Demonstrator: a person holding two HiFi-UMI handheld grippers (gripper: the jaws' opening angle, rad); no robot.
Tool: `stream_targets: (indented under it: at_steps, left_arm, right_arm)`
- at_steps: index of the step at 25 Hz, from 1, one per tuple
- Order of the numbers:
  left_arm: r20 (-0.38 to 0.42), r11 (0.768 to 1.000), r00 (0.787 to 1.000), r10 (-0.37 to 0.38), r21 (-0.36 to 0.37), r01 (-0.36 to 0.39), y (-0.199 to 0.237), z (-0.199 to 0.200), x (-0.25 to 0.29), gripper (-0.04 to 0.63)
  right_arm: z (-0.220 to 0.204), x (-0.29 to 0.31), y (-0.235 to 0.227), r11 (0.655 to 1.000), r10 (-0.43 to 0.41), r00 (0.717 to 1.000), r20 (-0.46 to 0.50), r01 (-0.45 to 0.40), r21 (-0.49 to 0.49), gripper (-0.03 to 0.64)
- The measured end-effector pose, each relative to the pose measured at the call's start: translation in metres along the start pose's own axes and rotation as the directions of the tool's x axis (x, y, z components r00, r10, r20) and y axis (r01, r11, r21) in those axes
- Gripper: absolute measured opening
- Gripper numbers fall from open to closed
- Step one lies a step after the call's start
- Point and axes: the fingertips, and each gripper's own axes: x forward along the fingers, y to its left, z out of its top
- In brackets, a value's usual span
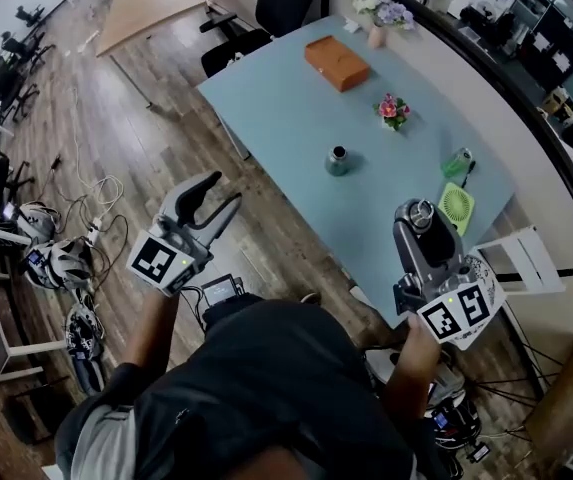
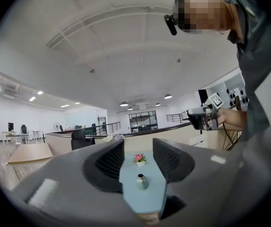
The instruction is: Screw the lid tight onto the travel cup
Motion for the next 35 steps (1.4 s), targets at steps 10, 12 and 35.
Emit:
stream_targets:
  at_steps: [10, 12, 35]
  left_arm:
    - [0.020, 0.992, 0.992, -0.124, -0.005, 0.124, 0.009, -0.002, 0.062, 0.241]
    - [0.035, 0.986, 0.985, -0.166, -0.006, 0.167, 0.016, -0.002, 0.078, 0.241]
    - [0.147, 0.852, 0.842, -0.518, -0.001, 0.524, 0.170, -0.028, 0.205, 0.241]
  right_arm:
    - [-0.001, 0.000, -0.026, 0.995, -0.100, 0.995, -0.007, 0.100, -0.009, 0.255]
    - [0.000, 0.002, -0.031, 0.990, -0.143, 0.990, -0.004, 0.143, -0.019, 0.255]
    - [-0.016, 0.132, -0.013, 0.866, -0.498, 0.867, 0.038, 0.499, -0.044, 0.255]
